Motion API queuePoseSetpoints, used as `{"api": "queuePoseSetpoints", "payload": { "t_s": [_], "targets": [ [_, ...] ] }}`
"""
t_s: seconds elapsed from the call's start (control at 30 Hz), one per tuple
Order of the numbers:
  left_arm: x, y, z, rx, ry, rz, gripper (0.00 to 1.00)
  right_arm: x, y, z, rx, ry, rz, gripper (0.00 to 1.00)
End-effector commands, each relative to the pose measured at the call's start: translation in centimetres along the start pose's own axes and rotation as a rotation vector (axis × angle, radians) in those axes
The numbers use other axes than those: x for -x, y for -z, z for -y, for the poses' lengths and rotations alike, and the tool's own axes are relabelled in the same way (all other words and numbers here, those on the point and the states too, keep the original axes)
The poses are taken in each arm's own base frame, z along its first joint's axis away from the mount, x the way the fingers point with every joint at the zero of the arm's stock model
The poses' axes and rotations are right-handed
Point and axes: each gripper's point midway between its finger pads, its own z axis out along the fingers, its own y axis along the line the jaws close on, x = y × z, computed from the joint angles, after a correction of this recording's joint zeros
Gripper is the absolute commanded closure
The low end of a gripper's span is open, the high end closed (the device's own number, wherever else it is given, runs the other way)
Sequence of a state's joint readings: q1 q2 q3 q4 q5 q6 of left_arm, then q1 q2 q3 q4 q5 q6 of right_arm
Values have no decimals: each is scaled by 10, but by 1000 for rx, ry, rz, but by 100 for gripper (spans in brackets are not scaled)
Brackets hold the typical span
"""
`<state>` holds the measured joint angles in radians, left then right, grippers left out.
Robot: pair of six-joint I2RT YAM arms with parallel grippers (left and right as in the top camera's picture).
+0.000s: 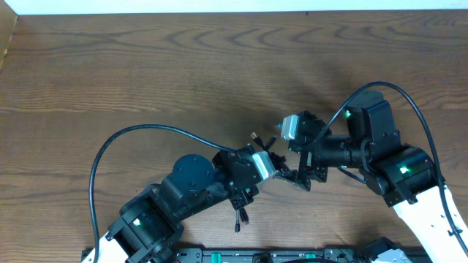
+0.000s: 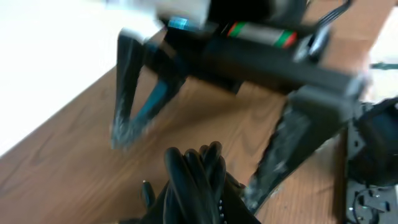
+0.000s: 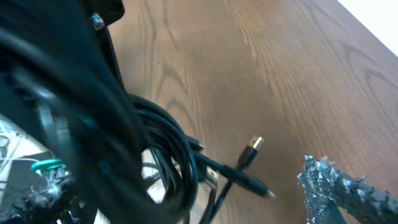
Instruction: Untangle cables
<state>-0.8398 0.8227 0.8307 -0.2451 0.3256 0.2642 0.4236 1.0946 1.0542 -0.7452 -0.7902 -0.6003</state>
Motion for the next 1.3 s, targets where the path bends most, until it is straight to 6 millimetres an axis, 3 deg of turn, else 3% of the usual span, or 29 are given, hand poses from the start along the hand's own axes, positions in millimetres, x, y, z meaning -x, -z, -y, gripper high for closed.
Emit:
{"api": "queuePoseSetpoints", "payload": {
  "t_s": [0.0,0.13,0.2,0.4,0.57,0.67,0.8,0.83,1.0,1.1,1.27],
  "targets": [
    [22,7,10,-53,-55,78,92,8,4,-7,32,49,26,6],
    [30,8,9,-51,-66,113,92,4,4,-12,52,66,16,18],
    [31,8,13,-73,-67,119,92,6,4,-15,71,74,30,33],
    [33,8,15,-88,-70,127,92,21,8,-34,176,146,124,54],
    [37,9,7,-39,-58,139,93,19,8,-34,173,140,117,96],
    [37,9,-5,27,-21,135,92,19,8,-33,170,139,114,99],
    [40,9,-6,33,-23,147,91,16,7,-29,149,137,96,99],
    [41,10,-6,33,-16,151,87,15,6,-28,141,136,90,99],
    [45,19,-26,142,189,177,34,8,5,-8,38,42,30,99],
    [49,33,-35,196,318,215,15,4,7,13,-60,-59,5,99],
    [48,61,-51,309,498,273,8,6,12,29,-127,-153,20,99]
  ]
}}
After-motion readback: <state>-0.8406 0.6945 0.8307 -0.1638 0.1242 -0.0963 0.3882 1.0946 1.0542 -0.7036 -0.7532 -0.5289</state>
